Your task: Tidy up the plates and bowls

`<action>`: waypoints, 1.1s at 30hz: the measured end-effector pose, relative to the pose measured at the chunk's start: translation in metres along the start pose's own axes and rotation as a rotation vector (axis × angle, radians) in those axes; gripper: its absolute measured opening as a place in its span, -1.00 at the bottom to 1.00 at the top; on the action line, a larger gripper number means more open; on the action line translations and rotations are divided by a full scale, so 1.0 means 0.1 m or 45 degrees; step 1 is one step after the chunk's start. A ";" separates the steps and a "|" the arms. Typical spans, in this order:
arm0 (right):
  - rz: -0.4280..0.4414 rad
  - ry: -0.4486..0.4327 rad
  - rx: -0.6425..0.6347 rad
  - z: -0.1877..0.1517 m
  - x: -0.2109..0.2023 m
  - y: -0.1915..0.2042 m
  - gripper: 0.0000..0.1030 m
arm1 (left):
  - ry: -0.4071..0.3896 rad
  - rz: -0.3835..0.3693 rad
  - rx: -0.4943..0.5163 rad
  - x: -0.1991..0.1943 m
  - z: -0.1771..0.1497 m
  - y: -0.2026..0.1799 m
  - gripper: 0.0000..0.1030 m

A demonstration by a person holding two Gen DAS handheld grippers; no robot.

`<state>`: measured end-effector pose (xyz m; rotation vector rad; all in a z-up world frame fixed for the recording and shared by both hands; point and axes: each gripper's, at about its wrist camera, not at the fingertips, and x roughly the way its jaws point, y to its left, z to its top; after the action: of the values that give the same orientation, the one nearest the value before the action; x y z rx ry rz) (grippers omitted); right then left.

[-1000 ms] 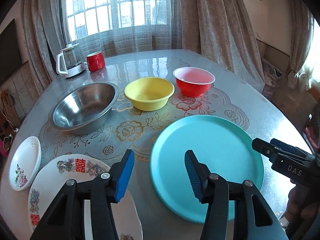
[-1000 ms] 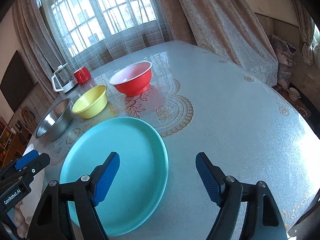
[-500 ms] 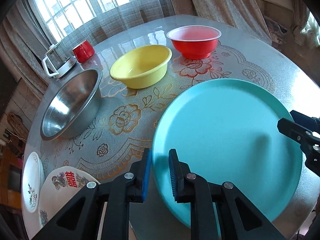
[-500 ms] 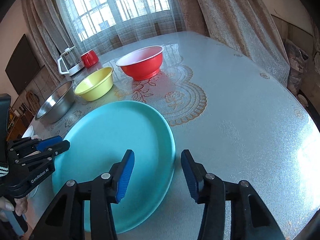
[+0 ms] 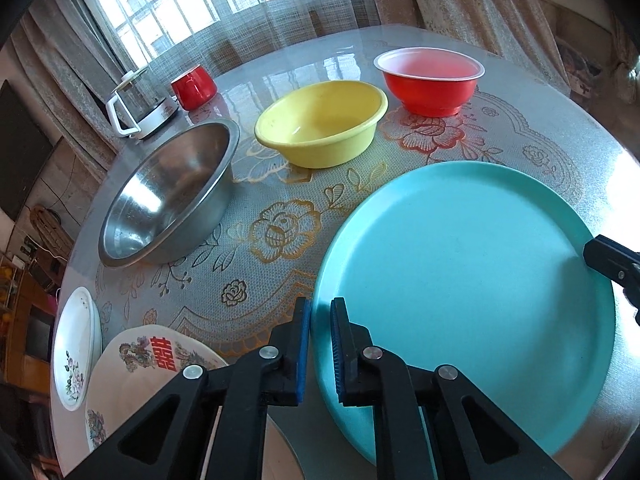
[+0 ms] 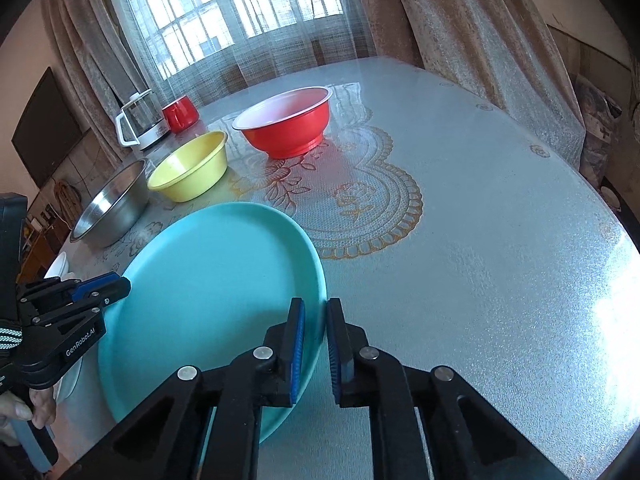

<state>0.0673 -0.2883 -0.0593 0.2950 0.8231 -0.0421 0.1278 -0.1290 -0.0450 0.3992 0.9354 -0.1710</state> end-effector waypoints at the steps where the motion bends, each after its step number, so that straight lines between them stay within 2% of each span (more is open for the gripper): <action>1: 0.008 0.003 0.002 0.01 0.01 0.01 -0.81 | 0.004 -0.002 -0.020 0.00 -0.01 0.03 -0.80; 7: 0.046 0.015 -0.010 0.04 0.07 0.12 -0.81 | 0.008 0.021 -0.103 -0.01 -0.05 0.17 -0.80; 15: 0.021 -0.022 -0.063 0.19 0.19 0.30 -0.82 | 0.004 -0.023 -0.157 -0.02 -0.06 0.18 -0.79; 23: -0.052 0.007 -0.084 0.23 0.31 0.35 -0.82 | -0.122 -0.148 -0.301 -0.29 -0.17 0.41 -0.79; 27: -0.070 0.014 -0.089 0.23 0.31 0.37 -0.77 | -0.198 -0.177 -0.381 -0.47 -0.28 0.61 -0.79; 30: -0.075 0.040 -0.088 0.25 0.31 0.40 -0.57 | -0.224 -0.170 -0.440 -0.56 -0.35 0.80 -0.78; 33: -0.123 0.001 -0.093 0.27 0.24 0.43 -0.38 | -0.228 -0.126 -0.511 -0.59 -0.47 1.04 -0.78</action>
<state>0.1099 -0.2524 -0.0488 0.1864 0.8375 -0.1024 0.0911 -0.0165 0.0048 -0.0335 0.7895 -0.1035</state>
